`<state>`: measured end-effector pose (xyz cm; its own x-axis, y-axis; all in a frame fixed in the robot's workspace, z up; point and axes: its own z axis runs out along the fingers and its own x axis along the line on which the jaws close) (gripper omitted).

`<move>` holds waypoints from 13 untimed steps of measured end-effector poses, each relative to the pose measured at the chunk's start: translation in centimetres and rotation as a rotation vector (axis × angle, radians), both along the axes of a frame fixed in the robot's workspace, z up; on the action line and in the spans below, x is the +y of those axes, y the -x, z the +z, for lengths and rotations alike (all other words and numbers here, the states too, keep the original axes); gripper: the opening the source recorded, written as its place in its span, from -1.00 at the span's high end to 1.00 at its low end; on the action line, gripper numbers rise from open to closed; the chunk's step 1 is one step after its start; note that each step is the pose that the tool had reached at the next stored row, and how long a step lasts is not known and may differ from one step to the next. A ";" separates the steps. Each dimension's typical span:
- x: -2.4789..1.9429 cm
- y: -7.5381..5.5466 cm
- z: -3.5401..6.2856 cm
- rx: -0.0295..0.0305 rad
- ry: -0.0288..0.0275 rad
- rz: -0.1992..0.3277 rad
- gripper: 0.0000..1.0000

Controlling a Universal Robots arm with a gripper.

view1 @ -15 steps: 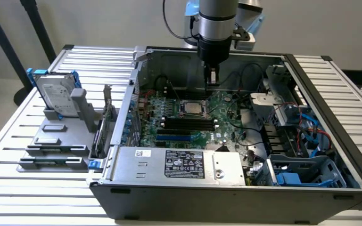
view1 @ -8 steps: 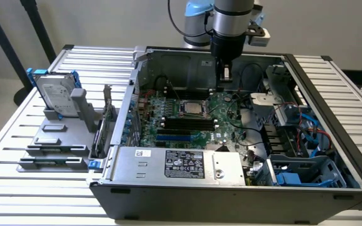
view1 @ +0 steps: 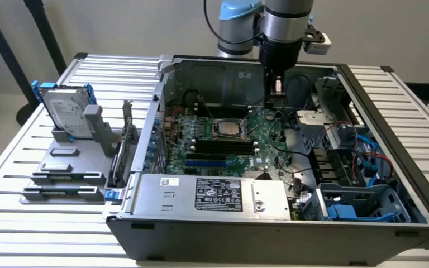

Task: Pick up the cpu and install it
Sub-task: 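Close the cpu cover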

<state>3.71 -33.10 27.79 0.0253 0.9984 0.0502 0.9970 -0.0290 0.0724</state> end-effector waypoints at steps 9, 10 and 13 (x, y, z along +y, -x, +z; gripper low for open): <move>0.00 -0.4 -1.33 -0.0003 0.0000 0.000 0.79; 0.00 -0.6 -1.51 -0.0003 -0.0001 0.000 0.79; 0.00 -0.9 -2.05 -0.0002 0.0000 0.000 0.79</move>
